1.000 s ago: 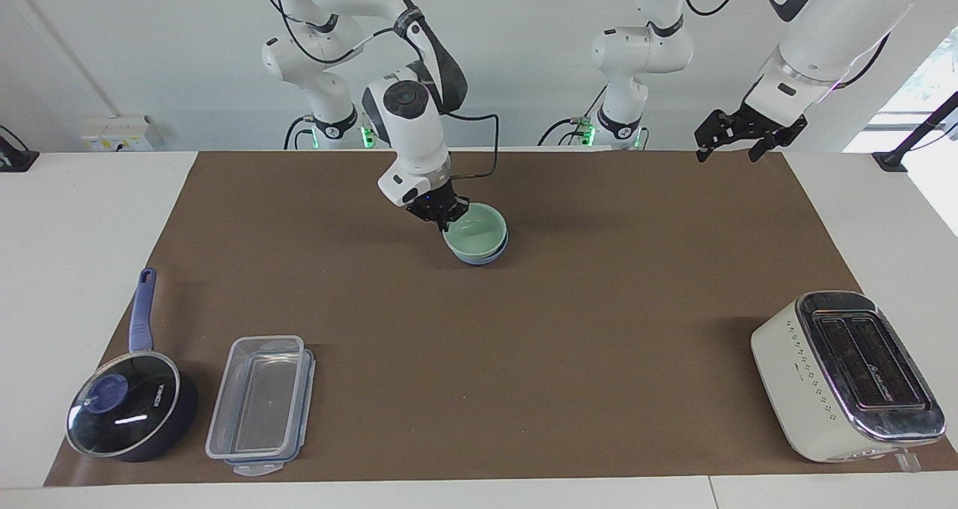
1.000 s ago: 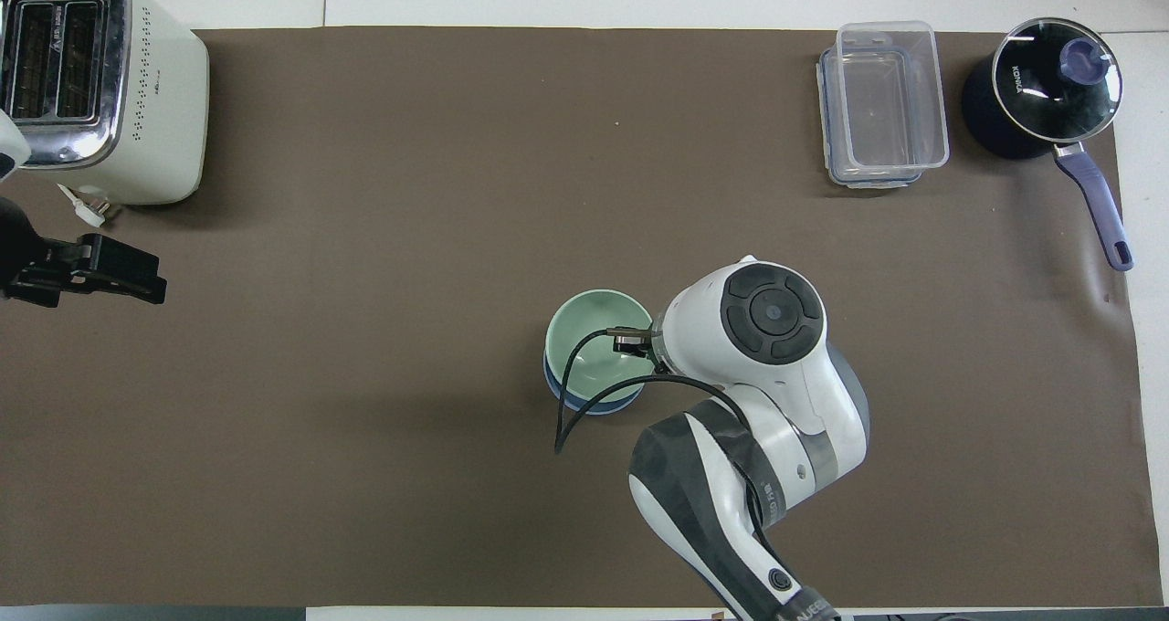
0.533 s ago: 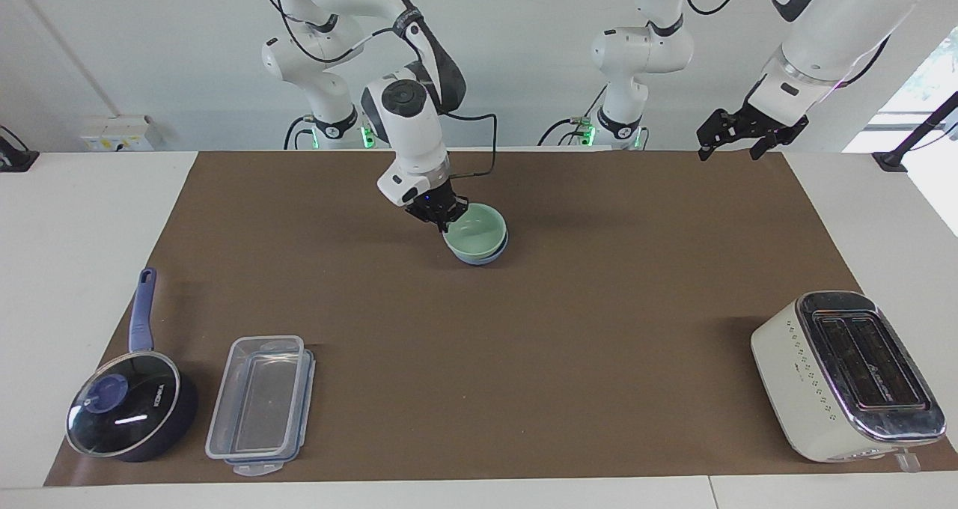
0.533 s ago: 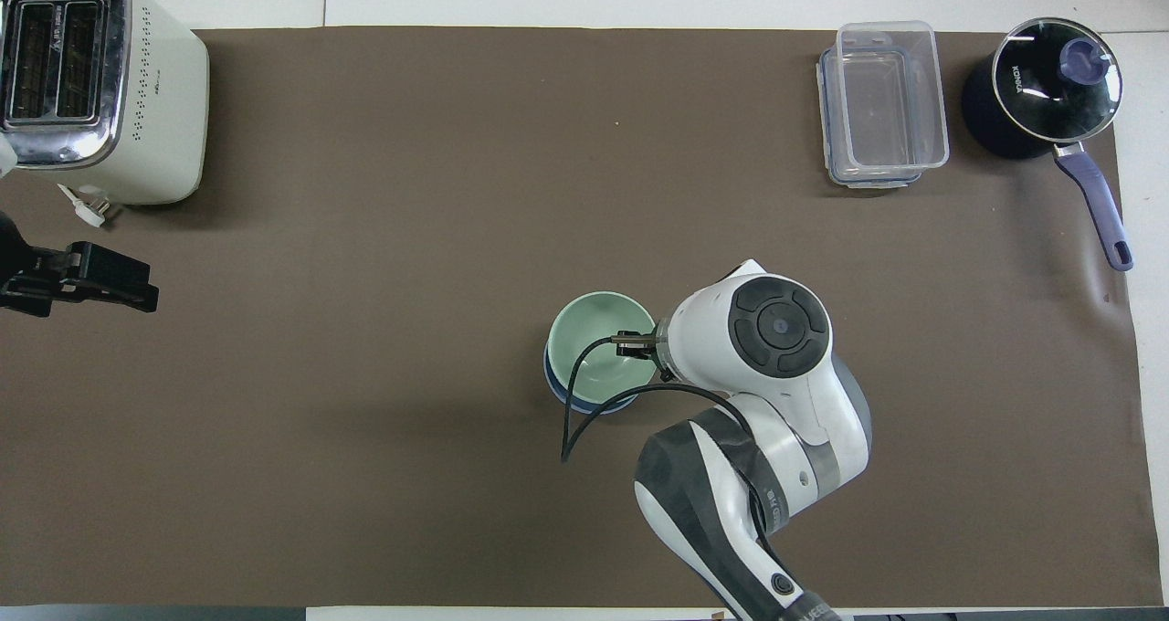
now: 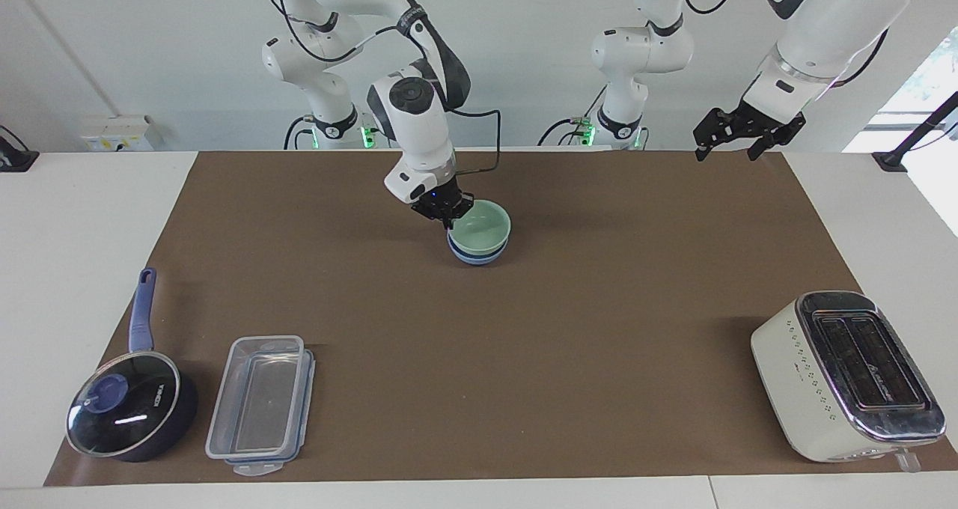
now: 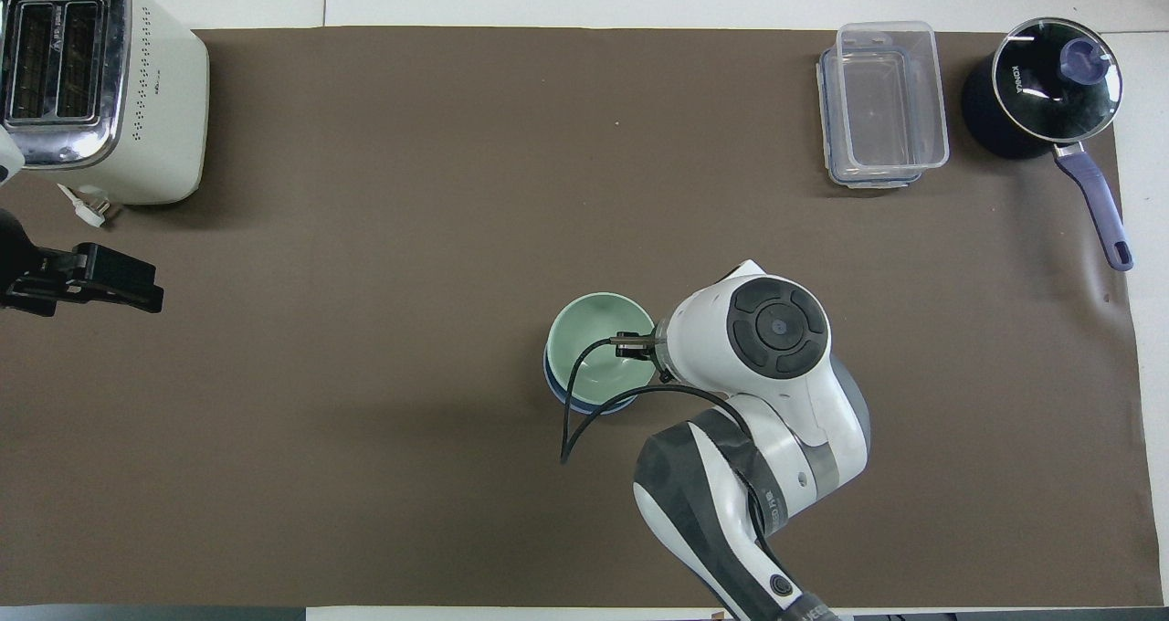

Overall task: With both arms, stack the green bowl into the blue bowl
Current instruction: 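Open the right gripper and release the green bowl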

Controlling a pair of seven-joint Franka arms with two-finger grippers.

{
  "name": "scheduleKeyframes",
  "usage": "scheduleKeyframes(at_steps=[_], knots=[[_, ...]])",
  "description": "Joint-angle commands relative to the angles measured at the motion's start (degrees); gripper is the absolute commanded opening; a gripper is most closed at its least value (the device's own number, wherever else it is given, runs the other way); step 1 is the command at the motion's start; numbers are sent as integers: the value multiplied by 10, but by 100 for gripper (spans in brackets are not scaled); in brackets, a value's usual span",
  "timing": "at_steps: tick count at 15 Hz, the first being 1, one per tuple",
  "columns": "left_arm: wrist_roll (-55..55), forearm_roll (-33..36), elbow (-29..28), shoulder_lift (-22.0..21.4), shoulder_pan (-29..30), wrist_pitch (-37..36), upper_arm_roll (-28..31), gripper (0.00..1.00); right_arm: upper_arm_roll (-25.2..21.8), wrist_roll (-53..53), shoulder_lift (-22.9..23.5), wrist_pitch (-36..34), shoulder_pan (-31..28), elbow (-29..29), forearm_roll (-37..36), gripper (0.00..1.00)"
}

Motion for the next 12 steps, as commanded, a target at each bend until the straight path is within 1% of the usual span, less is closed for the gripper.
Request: scheduleKeyframes(at_steps=[1, 4, 6, 8, 10, 11, 12], knots=[[0, -5, -18, -16, 14, 15, -10, 100, -3, -28, -18, 13, 1, -17, 9, 0], [-2, -4, -18, -16, 14, 16, -10, 100, -3, -36, -18, 22, -2, -22, 10, 0], [3, -3, -18, -16, 14, 16, -10, 100, -3, -39, -21, 42, -2, -41, 10, 0], [3, -3, -16, -16, 15, 15, -9, 100, -3, -40, -23, 42, -2, -43, 10, 0], [4, -2, -17, -17, 14, 16, -9, 100, -3, -38, -12, 49, 3, -40, 9, 0], [4, -2, -17, -17, 15, 16, -8, 100, -3, -38, -8, 42, 1, -33, 10, 0], [4, -2, -18, -17, 15, 16, -8, 100, -3, -39, -6, 34, 1, -22, 10, 26]])
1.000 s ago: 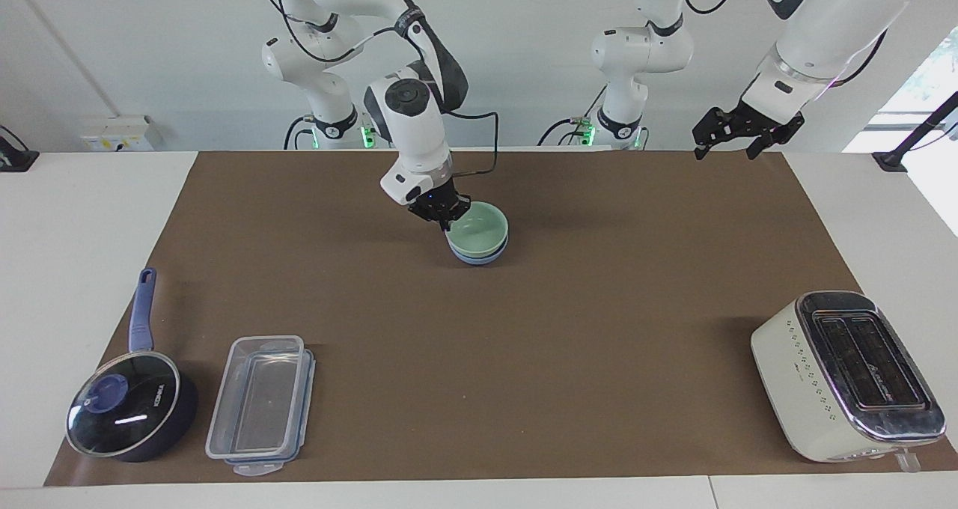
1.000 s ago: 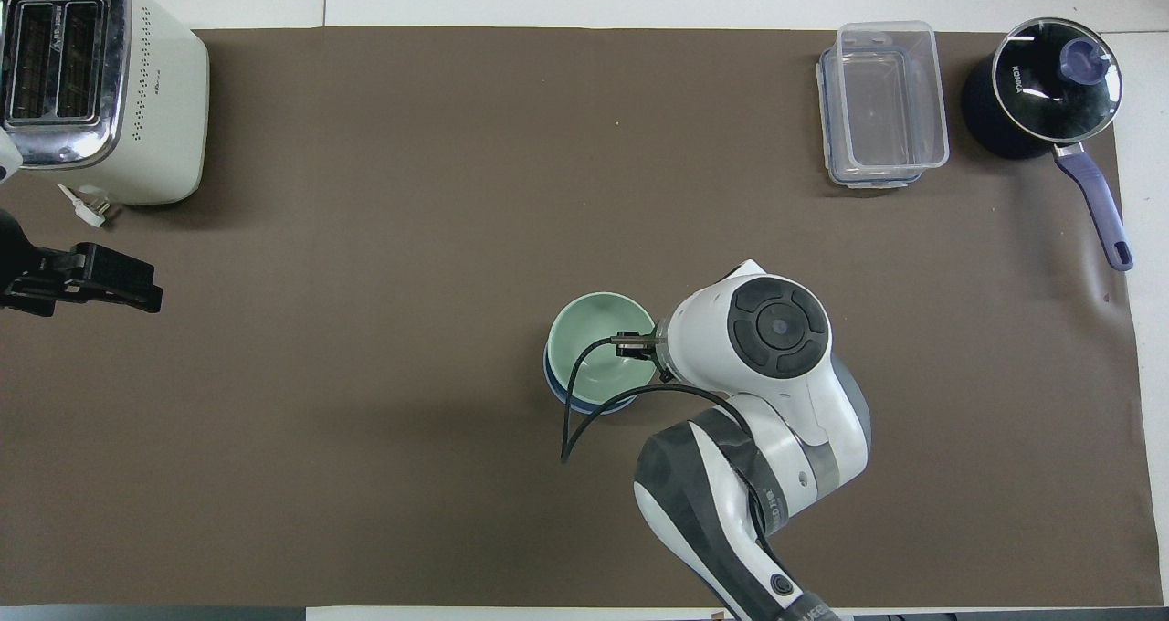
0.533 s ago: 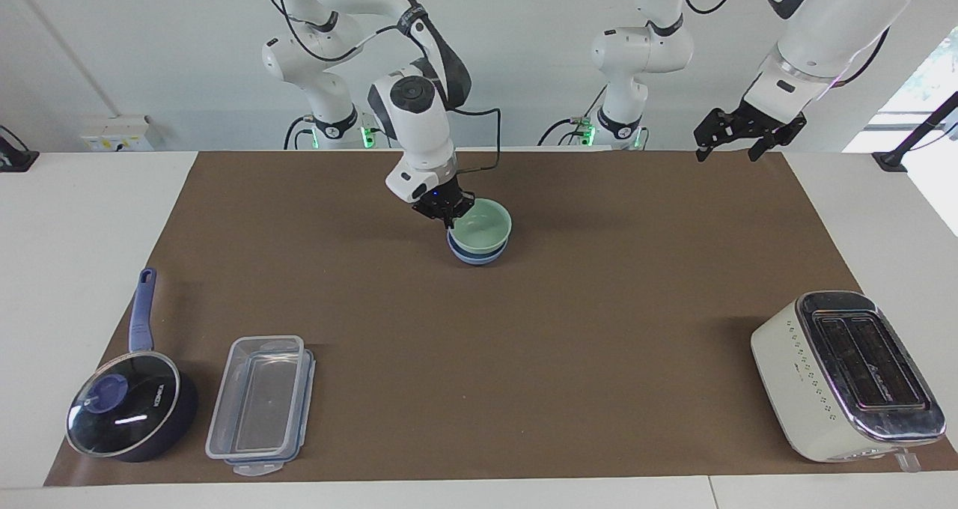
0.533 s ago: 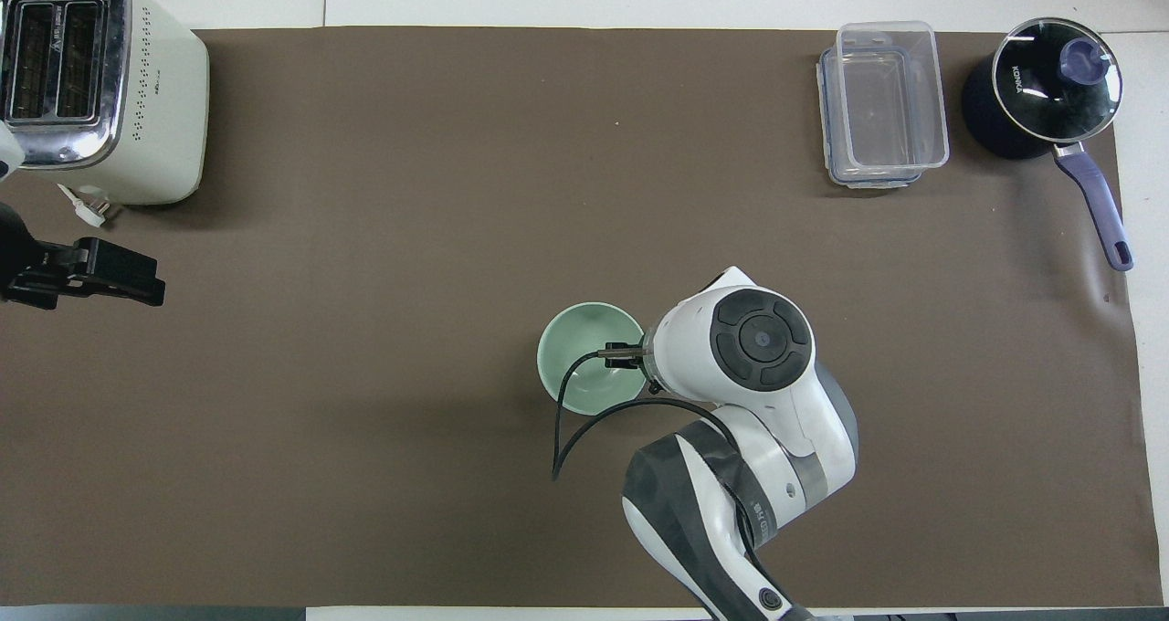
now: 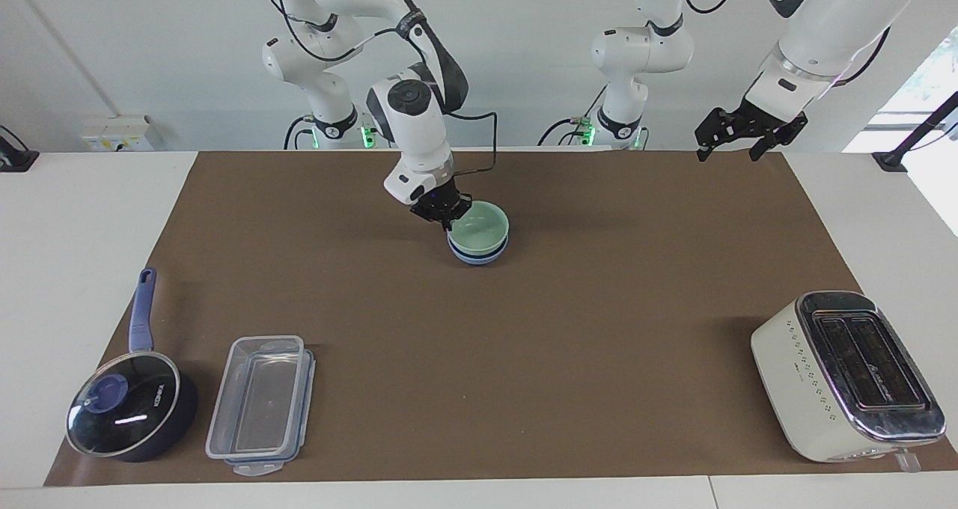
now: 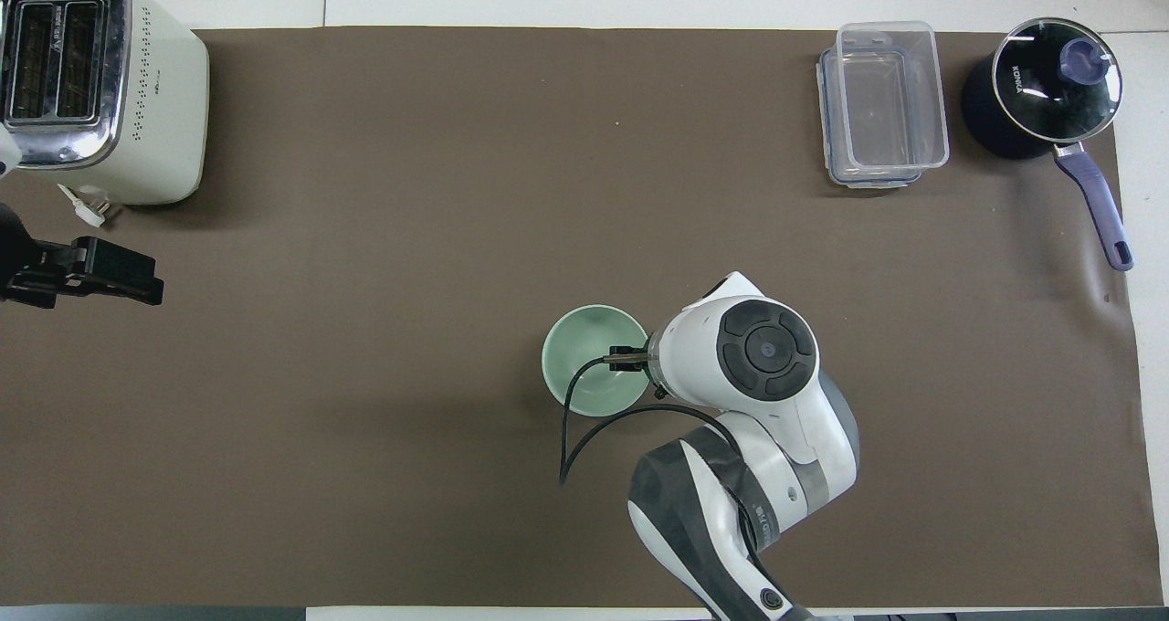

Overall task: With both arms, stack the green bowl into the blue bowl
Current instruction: 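Open the right gripper and release the green bowl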

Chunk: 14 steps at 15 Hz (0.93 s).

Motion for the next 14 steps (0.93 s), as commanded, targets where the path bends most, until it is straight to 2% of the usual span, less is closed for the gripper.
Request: scheduleKeyframes(at_steps=[1, 2, 5, 7, 11, 14], knots=[[4, -2, -18, -16, 14, 13, -8, 100, -1, -18, -1, -6, 0, 13, 9, 84], [4, -2, -18, -16, 14, 13, -8, 100, -2, -18, -1, -10, 0, 19, 9, 100], [4, -2, -18, -16, 14, 14, -7, 100, -6, -24, -30, -38, -11, 19, 3, 100], [5, -1, -20, -16, 14, 26, -7, 100, -6, -27, -68, -67, -46, 18, -5, 100], [5, -1, -20, -16, 14, 32, -7, 100, -7, -98, -133, -110, -158, 18, -23, 100], [5, -1, -20, -16, 14, 32, -7, 100, -7, -144, -136, -144, -224, 51, -97, 100]])
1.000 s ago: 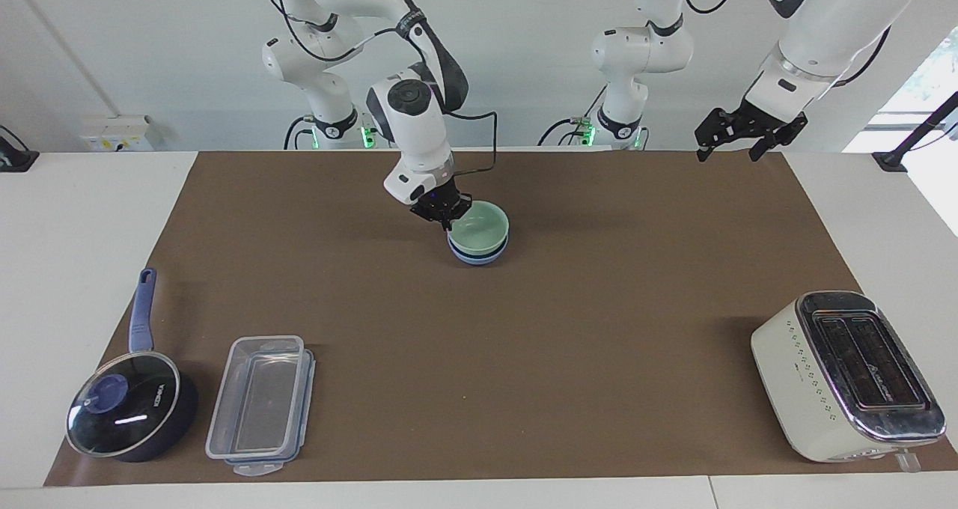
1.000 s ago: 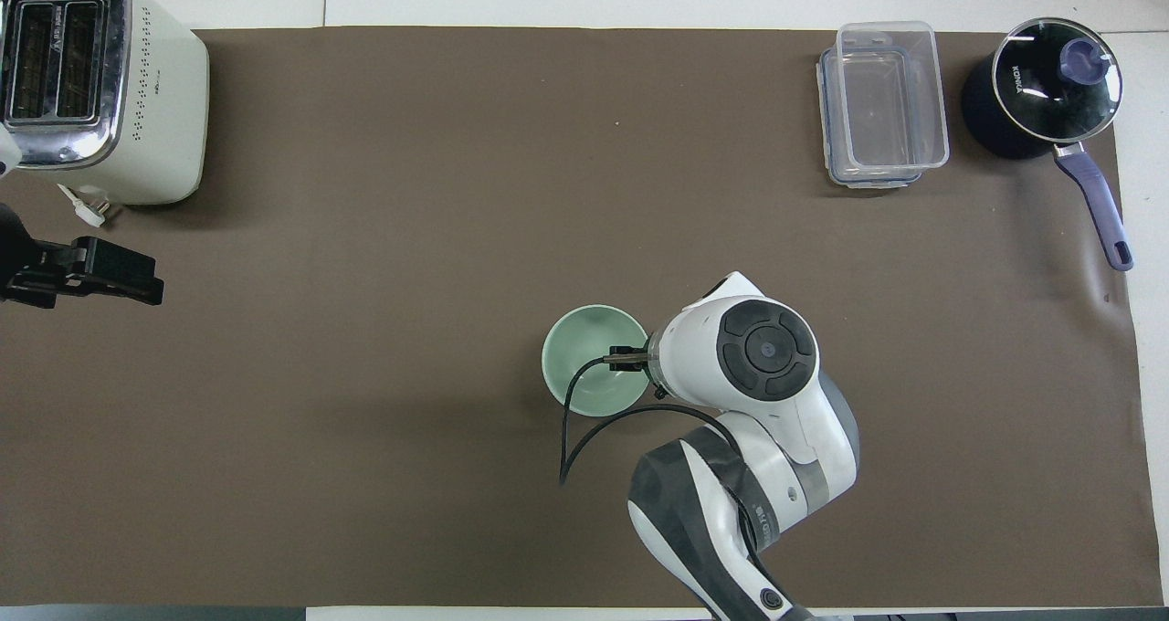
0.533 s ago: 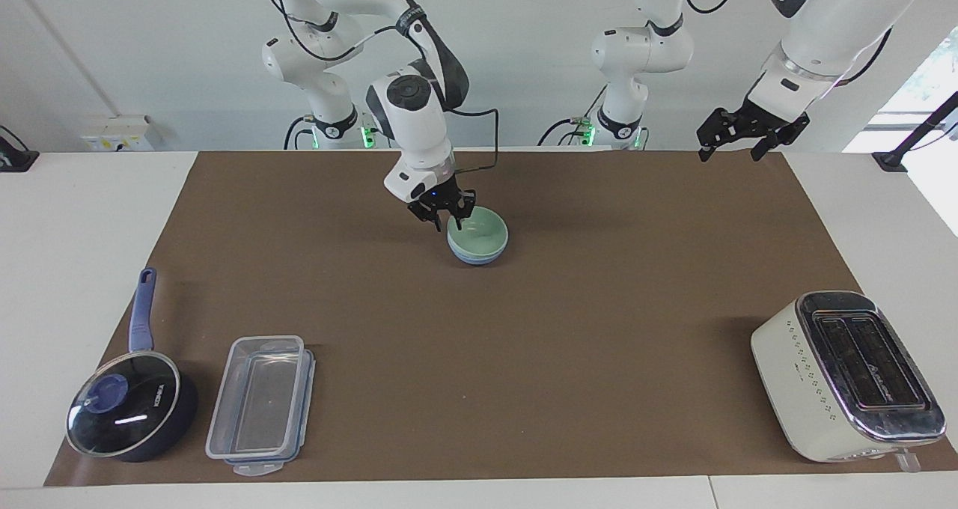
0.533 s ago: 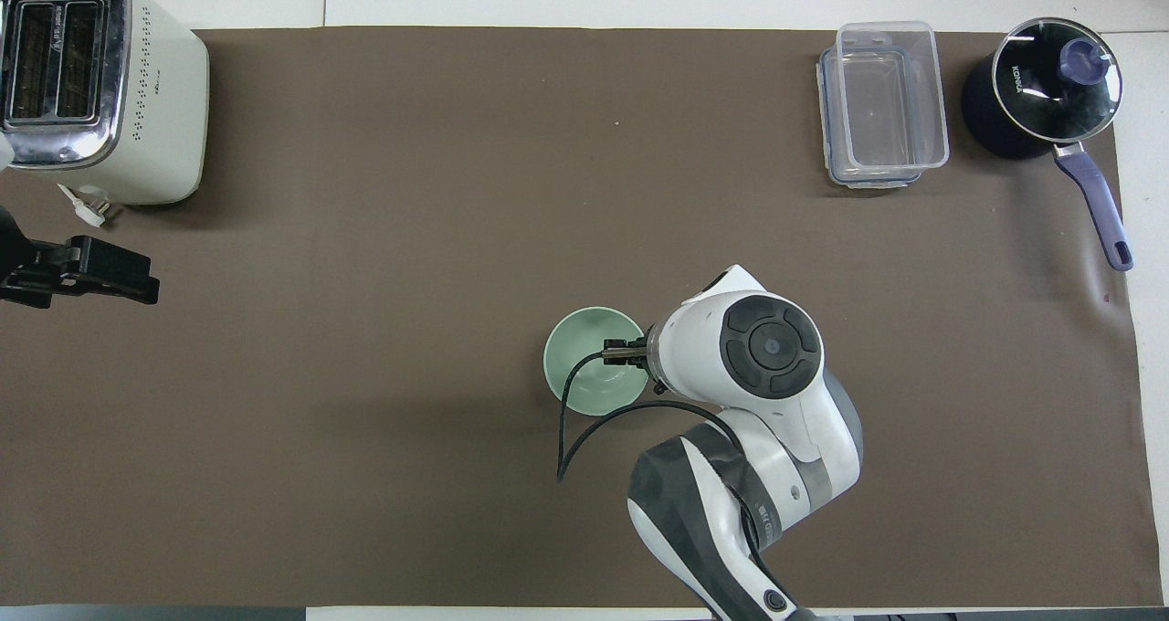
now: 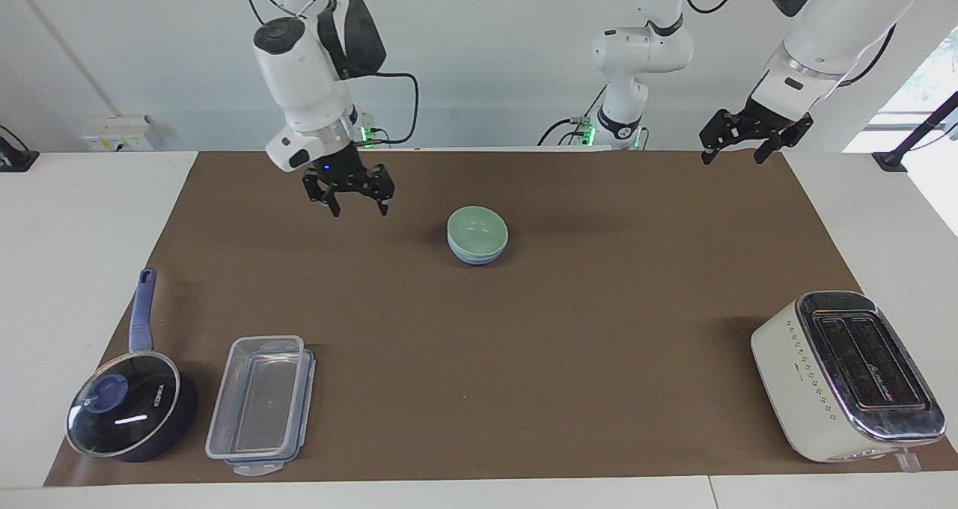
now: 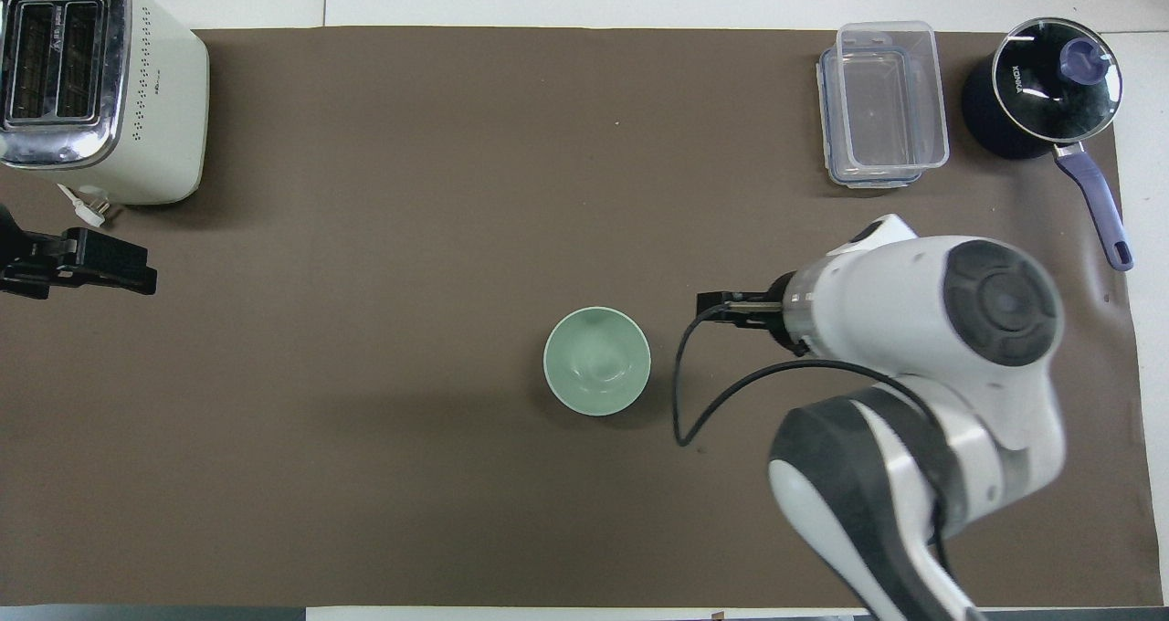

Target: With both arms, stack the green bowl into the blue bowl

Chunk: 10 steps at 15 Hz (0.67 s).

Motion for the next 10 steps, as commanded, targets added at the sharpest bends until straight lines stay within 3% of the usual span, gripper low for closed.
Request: scheduleKeyframes(at_steps=[1, 5, 7, 10], knots=[[5, -1, -20, -16, 9, 14, -7, 100, 7, -33, 6, -50, -48, 47, -60, 100], [5, -1, -20, -16, 9, 14, -7, 100, 6, -53, 53, -115, -88, 158, -86, 100], [4, -1, -19, -16, 8, 14, -7, 100, 6, -53, 74, -180, -90, 222, -81, 100], [4, -1, -19, -16, 9, 14, -7, 100, 3, -55, 75, -233, -97, 259, -75, 100]])
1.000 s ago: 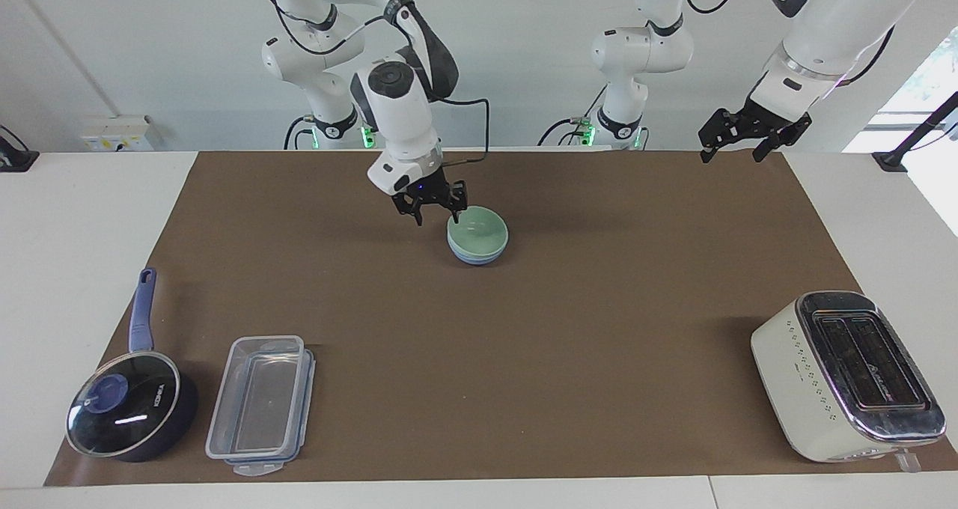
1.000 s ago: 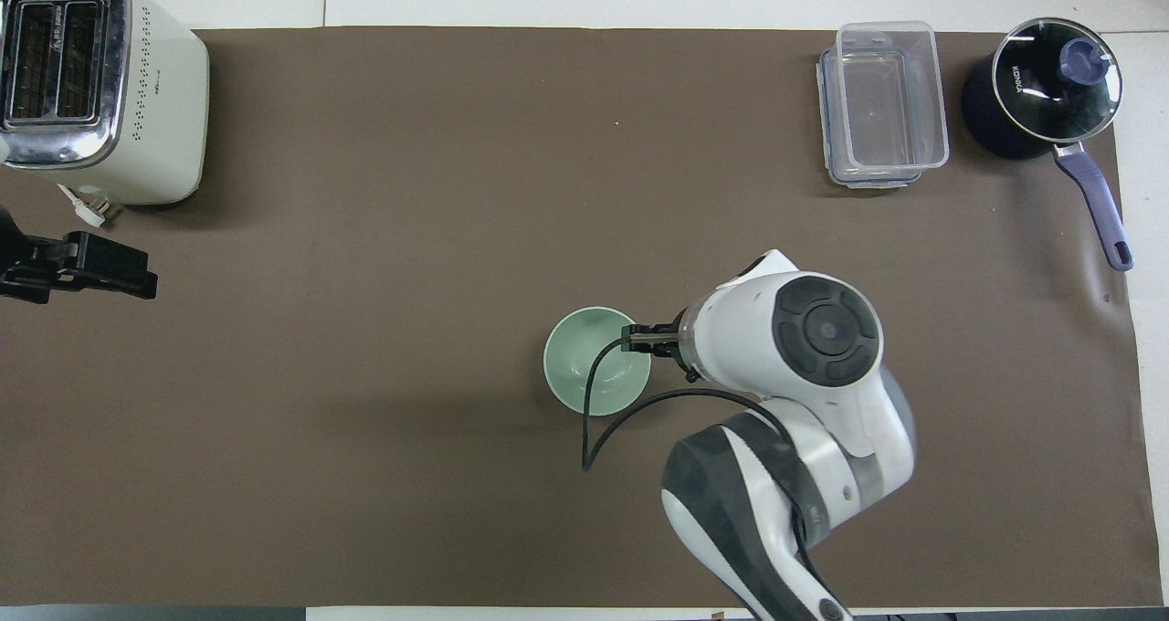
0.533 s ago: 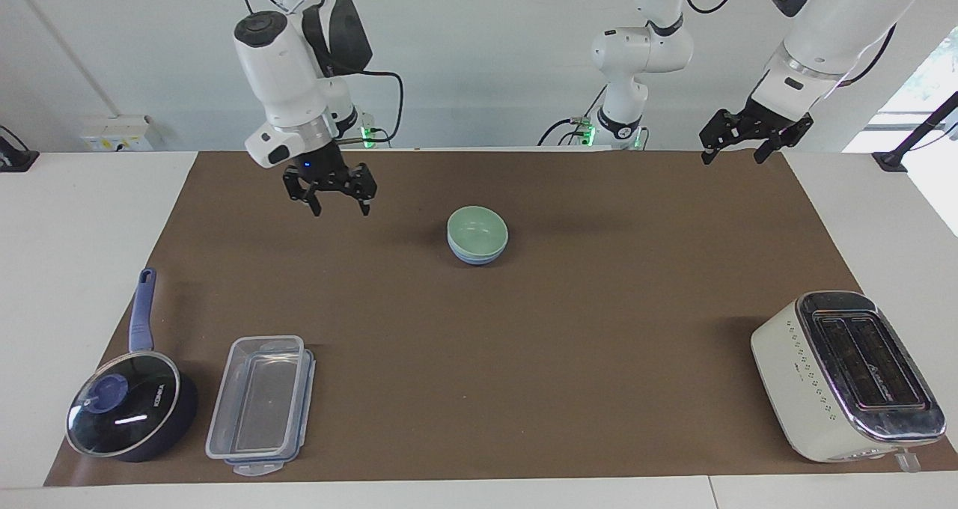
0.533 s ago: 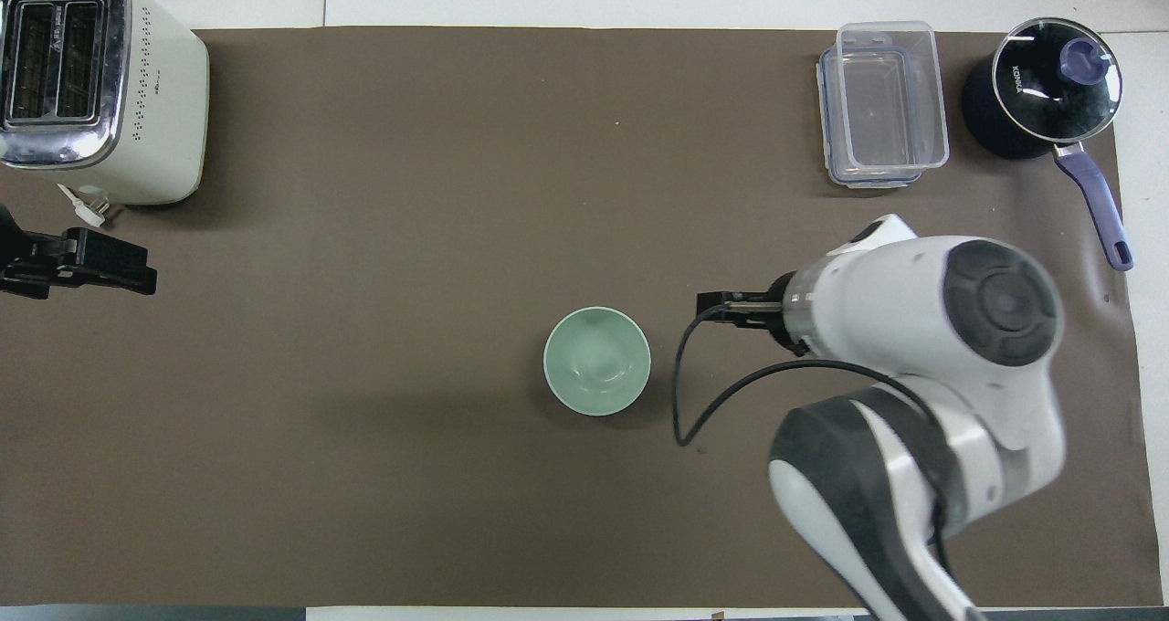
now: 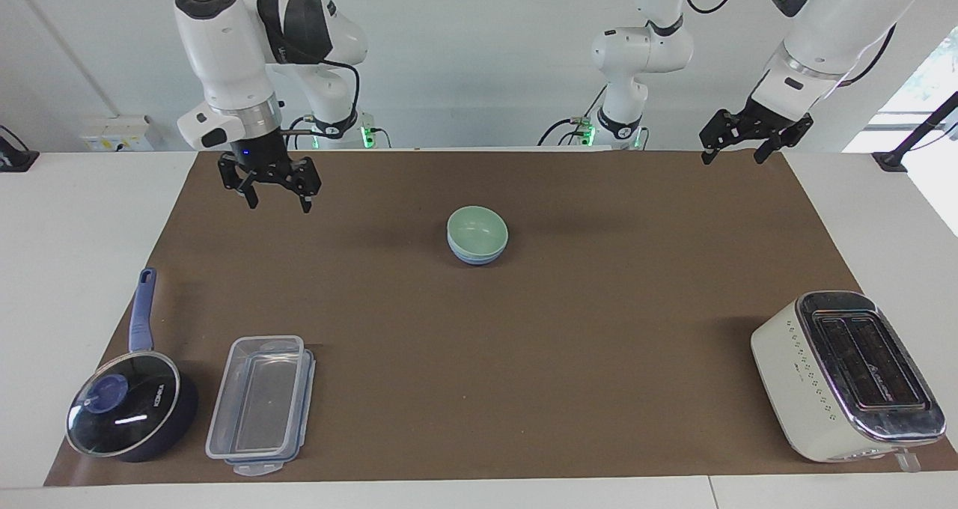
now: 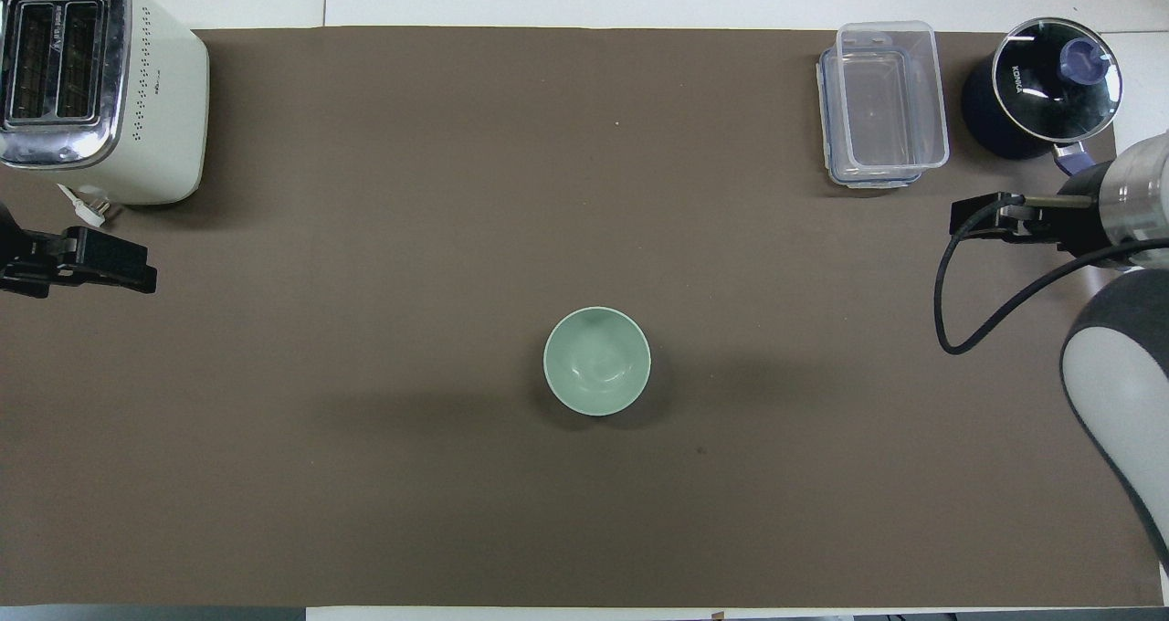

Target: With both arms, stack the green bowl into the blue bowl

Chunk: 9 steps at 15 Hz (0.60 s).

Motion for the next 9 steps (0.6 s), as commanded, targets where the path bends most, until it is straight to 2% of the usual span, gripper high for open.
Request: scheduleKeyframes(at_steps=[1, 5, 9], knots=[[4, -1, -19, -16, 9, 13, -7, 100, 4, -13, 14, -39, -23, 38, 1, 100], [4, -1, -18, -16, 8, 14, -7, 100, 0, -44, 4, -52, -59, 33, 29, 100], [4, 0, -18, -15, 8, 14, -7, 100, 0, -38, -5, -51, -58, 15, 30, 100]])
